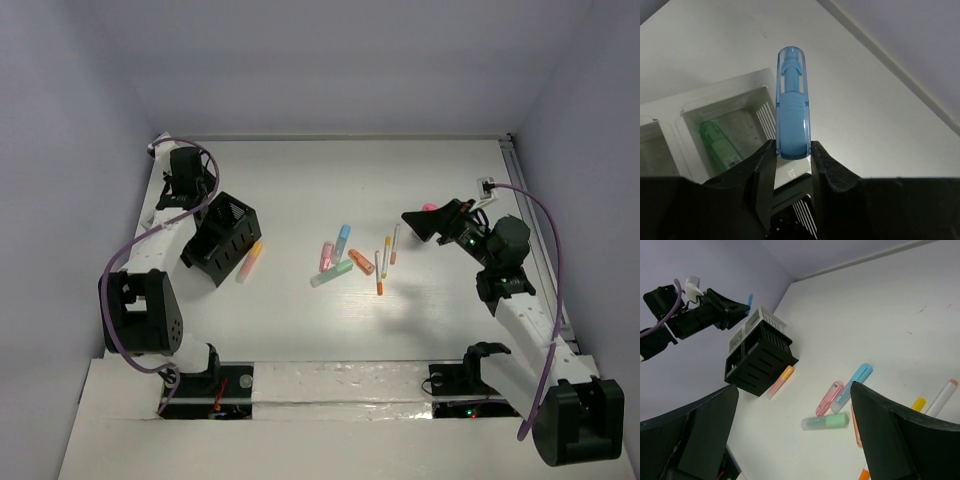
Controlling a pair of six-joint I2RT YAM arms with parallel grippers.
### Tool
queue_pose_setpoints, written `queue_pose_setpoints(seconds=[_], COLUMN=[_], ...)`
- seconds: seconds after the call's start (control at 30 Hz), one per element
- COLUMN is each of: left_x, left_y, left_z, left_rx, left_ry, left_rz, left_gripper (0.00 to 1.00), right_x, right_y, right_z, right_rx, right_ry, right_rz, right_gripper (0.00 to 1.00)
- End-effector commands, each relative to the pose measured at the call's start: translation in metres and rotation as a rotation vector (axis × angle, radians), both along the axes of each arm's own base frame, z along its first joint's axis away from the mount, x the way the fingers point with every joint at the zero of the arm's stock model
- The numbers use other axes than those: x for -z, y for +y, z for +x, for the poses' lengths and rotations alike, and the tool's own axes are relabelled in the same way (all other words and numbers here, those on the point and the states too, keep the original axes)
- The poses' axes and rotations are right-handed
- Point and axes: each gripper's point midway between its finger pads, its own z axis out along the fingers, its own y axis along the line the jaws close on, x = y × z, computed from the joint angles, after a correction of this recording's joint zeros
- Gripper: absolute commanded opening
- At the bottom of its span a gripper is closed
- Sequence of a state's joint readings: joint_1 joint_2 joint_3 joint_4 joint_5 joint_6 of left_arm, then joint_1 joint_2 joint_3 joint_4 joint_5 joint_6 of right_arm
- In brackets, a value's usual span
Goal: Sort the stationery into containers
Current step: Place the stationery in the storage box.
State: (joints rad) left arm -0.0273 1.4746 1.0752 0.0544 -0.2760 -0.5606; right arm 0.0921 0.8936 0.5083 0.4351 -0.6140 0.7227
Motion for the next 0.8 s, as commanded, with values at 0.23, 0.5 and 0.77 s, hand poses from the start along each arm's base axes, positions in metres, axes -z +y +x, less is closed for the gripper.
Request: queue_pose_setpoints(seconds=[0.23, 0.5, 0.77], left_x=[-0.002, 0.013, 0.018], left_y=[0.017, 0.023, 0.028], left_z=[-0.004, -0.016, -0.027], left_rx=[0.039, 0.027, 0.007], left_ry=[0.093, 0.161, 0.186], left_rz=[0.068, 0.103, 0.126], left_gripper=[0.12, 0.1, 0.1], right_x=[-0.015, -0.015, -0.015], right_y=[0.004, 0.006, 0.005], right_z=[0.001, 0.0, 0.001], right_rx=[-0.013, -0.014, -0.007], right_ry=[-0.063, -0.063, -0.063], right_rz=[-0.003, -0.008, -0.011], right_gripper=[1.0, 1.0, 1.0])
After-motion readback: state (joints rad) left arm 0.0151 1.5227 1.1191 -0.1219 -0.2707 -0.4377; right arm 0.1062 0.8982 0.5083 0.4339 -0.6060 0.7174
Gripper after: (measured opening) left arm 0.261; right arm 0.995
